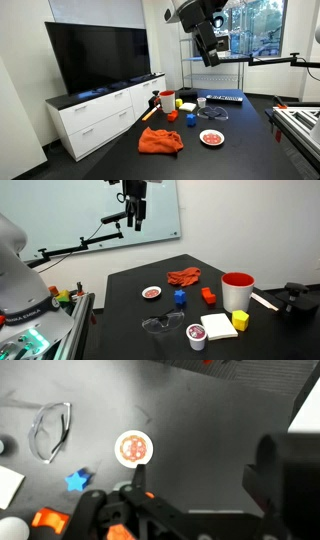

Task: Press a button on the remote control.

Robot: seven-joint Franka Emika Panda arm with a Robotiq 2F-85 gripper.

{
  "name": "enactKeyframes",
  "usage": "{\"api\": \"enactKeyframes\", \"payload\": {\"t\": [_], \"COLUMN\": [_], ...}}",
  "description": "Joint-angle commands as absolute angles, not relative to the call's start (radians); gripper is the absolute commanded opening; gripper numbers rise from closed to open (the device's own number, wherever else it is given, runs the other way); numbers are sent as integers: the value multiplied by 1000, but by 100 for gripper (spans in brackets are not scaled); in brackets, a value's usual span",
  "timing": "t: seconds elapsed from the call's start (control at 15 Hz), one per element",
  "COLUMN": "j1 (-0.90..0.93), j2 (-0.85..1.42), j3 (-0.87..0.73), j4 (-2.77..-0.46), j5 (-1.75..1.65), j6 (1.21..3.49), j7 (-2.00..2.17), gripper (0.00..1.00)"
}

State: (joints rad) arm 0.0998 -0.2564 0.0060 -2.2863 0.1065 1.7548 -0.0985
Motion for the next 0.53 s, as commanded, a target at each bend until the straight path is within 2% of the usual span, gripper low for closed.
{"api": "enactKeyframes", "payload": {"t": [0.0, 0.47], "j1": [87, 48], "j2": [-263, -208], "j3": [18, 1], "j4": [-2262, -2260], "j5": [109, 91], "j6": [1753, 1786], "j7": [-101, -71], "gripper": [100, 100]}}
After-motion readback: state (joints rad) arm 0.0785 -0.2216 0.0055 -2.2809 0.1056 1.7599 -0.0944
